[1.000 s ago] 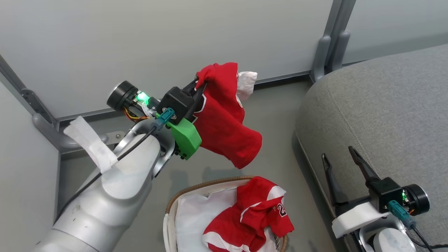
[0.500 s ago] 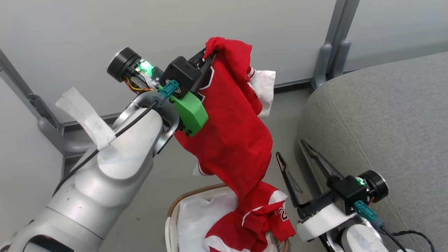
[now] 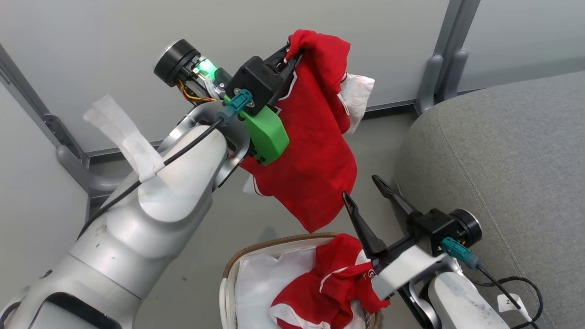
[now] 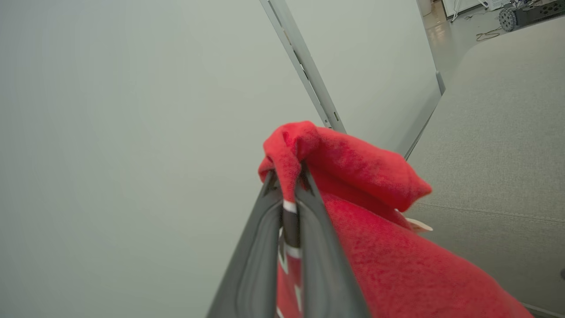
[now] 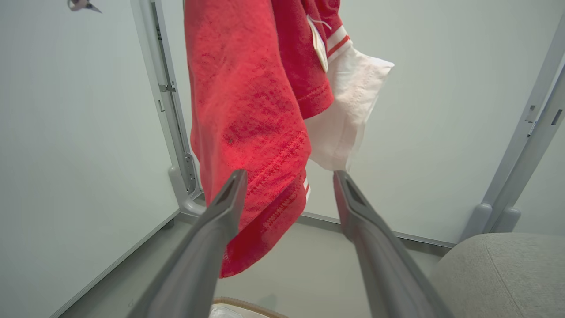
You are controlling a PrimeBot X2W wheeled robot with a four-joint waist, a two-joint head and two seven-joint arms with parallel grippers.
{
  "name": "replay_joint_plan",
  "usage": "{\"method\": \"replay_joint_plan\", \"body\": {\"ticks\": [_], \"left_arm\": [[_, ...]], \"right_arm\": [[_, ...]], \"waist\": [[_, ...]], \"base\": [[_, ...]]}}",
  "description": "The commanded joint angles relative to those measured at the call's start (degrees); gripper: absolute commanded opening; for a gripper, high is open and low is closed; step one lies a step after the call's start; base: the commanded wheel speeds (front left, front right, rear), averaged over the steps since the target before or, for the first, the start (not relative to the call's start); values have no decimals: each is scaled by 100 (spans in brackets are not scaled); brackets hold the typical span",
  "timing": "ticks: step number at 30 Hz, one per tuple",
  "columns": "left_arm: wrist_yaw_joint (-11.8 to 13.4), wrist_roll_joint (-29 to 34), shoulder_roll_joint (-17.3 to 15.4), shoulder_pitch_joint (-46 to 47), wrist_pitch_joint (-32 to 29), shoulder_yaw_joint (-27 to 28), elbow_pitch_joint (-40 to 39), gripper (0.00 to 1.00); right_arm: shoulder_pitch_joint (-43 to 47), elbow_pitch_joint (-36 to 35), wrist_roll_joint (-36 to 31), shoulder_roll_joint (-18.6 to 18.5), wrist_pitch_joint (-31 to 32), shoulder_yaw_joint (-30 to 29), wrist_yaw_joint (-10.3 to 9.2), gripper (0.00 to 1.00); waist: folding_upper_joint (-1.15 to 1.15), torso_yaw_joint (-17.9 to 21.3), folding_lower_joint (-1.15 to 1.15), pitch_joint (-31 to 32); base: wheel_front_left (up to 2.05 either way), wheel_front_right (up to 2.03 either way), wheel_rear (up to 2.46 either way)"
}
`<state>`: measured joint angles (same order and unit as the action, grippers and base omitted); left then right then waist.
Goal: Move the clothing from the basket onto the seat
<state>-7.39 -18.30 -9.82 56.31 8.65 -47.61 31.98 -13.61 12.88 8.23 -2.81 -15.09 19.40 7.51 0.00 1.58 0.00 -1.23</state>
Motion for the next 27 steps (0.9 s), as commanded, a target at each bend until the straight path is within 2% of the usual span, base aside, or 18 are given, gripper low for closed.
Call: {"method": "replay_joint_plan", "body": {"ticks": [1, 5, 15, 27], "left_arm": [[-16, -42, 36, 126, 13, -18, 5, 0], [-16, -59, 105, 183, 37, -104, 35, 0], [-16, -154, 237, 228, -23, -367, -165, 0], [-16, -295, 323, 169, -9, -539, -354, 0]], "right_arm": [[-116, 138, 107, -18, -12, 79, -4, 100], [-356, 462, 320, -16, -12, 369, -4, 100], [-898, 1026, 665, -18, -12, 604, -4, 100], [-1441, 1222, 661, -18, -12, 401, -4, 100]], "waist": [[0, -33, 0, -24], [0, -89, 0, -28], [0, -249, 0, 11], [0, -382, 0, 49]], "base": [[0, 0, 0], [0, 0, 0], [0, 0, 0], [0, 0, 0]]}}
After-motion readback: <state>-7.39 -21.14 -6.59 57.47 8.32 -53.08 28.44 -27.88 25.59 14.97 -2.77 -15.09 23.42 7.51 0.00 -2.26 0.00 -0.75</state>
